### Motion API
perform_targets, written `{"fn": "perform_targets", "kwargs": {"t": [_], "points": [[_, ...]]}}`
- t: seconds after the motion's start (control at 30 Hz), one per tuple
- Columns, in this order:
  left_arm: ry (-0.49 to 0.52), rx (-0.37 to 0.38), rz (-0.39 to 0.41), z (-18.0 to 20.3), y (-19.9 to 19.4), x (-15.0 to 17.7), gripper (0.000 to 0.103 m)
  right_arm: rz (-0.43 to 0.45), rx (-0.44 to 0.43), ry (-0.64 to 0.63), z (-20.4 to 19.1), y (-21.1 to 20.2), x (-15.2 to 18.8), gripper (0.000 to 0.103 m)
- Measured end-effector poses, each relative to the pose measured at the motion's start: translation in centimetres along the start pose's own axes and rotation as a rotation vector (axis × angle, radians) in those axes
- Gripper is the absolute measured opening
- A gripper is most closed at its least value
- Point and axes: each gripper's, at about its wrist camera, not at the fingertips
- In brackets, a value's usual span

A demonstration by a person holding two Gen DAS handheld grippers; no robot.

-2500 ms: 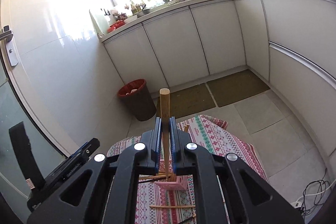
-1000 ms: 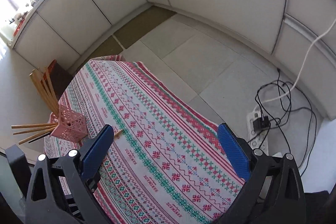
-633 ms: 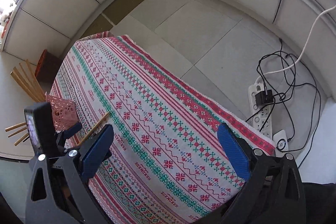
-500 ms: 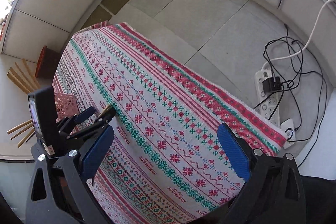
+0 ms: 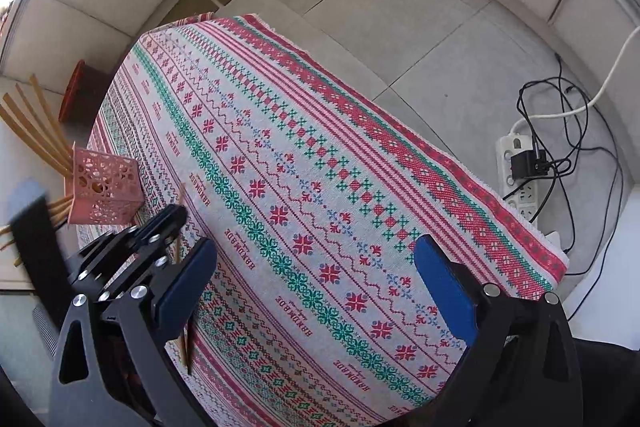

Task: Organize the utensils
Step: 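Grasp a wooden chopstick with the left tool while the right tool reaches the black stick, then lift the chopstick with the left tool while the right tool grasps the thin black stick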

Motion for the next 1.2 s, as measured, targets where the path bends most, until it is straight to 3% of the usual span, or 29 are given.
{"fn": "perform_targets", "kwargs": {"t": [0.27,0.37,0.43,0.47,0.53,0.57,0.6,0.7,0.73,0.87,1.0,1.07,1.1,1.17,1.2], "points": [[-0.104,-0.066,0.299,0.2,-12.8,4.5,0.005,0.018,0.082,-0.211,-7.1,1.2,3.1,0.096],[-0.138,-0.096,0.396,0.4,-16.4,6.9,0.005,0.056,0.129,-0.303,-10.7,1.2,4.5,0.089],[-0.154,-0.117,0.458,0.3,-18.6,8.1,0.005,0.053,0.178,-0.34,-12.9,2.0,5.3,0.079],[-0.163,-0.124,0.486,0.1,-19.6,8.7,0.005,0.028,0.187,-0.339,-13.5,2.6,5.5,0.076],[-0.183,-0.12,0.537,-0.1,-21.3,9.7,0.004,-0.065,0.19,-0.324,-14.7,4.5,6.0,0.061],[-0.193,-0.123,0.56,-0.3,-22.1,10.1,0.004,-0.036,0.219,-0.317,-15.1,4.4,6.3,0.06],[-0.202,-0.126,0.58,-0.3,-22.6,10.4,0.004,0.005,0.233,-0.324,-15.7,4.1,6.7,0.046],[-0.233,-0.117,0.621,-1.1,-23.6,10.8,0.004,0.039,0.232,-0.342,-16.7,3.9,7.2,0.017],[-0.243,-0.115,0.626,-1.5,-23.6,10.9,0.004,0.045,0.225,-0.338,-16.9,3.8,7.2,0.012],[-0.277,-0.094,0.623,-2.3,-23.7,11.2,0.004,0.097,0.16,-0.305,-16.0,2.9,6.7,0.007],[-0.363,0.017,0.538,-4.6,-21.8,11.2,0.005,0.14,0.074,-0.303,-14.0,0.7,6.2,0.007],[-0.423,0.113,0.414,-6.2,-18.7,11.0,0.006,0.174,0.05,-0.316,-13.2,-0.7,6.1,0.007],[-0.456,0.149,0.328,-7.0,-16.2,10.8,0.016,0.182,0.037,-0.329,-12.9,-1.3,6.0,0.007],[-0.495,0.133,0.176,-8.1,-11.6,10.5,0.029,0.187,0.017,-0.338,-12.3,-2.3,5.9,0.007],[-0.499,0.109,0.114,-8.3,-9.7,10.4,0.029,0.187,0.012,-0.339,-12.0,-2.6,5.6,0.007]]}}
Point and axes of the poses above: each gripper's, at about its wrist camera, not at the fingertips, and y roughly the way its jaws point, z to its right, x to its underside, and after that the axes turned 15 degrees about x, right-handed
